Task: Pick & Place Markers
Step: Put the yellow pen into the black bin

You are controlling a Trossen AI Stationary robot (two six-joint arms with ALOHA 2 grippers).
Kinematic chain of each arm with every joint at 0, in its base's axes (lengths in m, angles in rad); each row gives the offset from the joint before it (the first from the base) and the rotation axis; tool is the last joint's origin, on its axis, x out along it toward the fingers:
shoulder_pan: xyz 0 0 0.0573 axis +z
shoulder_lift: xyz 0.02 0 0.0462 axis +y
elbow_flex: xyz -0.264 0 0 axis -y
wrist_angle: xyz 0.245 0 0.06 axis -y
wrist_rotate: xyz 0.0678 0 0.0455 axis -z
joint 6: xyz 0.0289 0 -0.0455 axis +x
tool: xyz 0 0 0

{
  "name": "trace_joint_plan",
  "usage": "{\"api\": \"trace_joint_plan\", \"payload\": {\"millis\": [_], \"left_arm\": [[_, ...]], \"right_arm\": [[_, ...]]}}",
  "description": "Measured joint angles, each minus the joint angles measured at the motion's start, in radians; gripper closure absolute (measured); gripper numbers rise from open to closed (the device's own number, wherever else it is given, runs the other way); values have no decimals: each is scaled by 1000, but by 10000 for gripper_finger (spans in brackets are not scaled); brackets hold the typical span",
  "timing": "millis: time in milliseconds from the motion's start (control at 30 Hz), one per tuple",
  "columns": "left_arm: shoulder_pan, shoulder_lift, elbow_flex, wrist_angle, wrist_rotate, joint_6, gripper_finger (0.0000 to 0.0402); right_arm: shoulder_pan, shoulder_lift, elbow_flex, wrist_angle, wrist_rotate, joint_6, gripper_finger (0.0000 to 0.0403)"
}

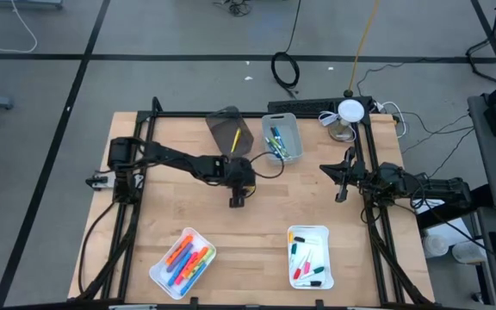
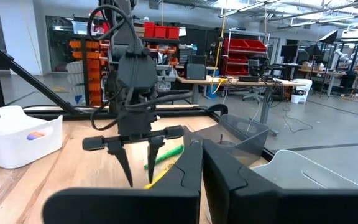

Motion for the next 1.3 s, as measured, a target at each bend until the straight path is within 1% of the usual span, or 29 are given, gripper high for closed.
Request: {"api": "trace_joint_plan", "payload": {"millis": [200,267,300,400,467,567,633,667,733,867,900,933,1000,1133,1200,1300], "left_arm": [[2,10,1,-2,-22,5,254],[2,10,1,-3,-17,-20,258],[3,10,1,-5,2,-48,260],[9,7,-6,-21,118,-127,267],[4,5,-4,-22,168,-162,271],[-9,-16,-7,-42,205,-173,277],[-23,-39,-8,-42,206,-132,282],[-30,-57,-7,-43,197,-99,284],[-44,-100,-6,-52,133,-46,289],[-58,-164,-5,-49,-115,-24,294],[-54,-175,-4,-48,-157,-21,292],[-45,-182,-3,-50,-178,-19,289],[-20,-181,-3,-57,-184,-43,281],[32,-150,-3,-52,-111,-99,270],[46,-126,-5,-61,-94,-98,268],[53,-89,-5,-28,-91,-75,268]], "right_arm": [[0,0,0,0,0,0,403],[0,0,0,0,0,0,403],[0,0,0,0,0,0,403],[0,0,0,0,0,0,403],[0,0,0,0,0,0,403],[0,0,0,0,0,0,403],[0,0,0,0,0,0,403],[0,0,0,0,0,0,403],[0,0,0,-2,0,0,403],[0,0,0,0,0,0,403],[0,0,0,0,0,0,403],[0,0,0,0,0,0,403],[0,0,0,0,0,0,403],[0,0,0,0,0,0,403],[0,0,0,0,0,0,403],[0,0,0,0,0,0,403]]}}
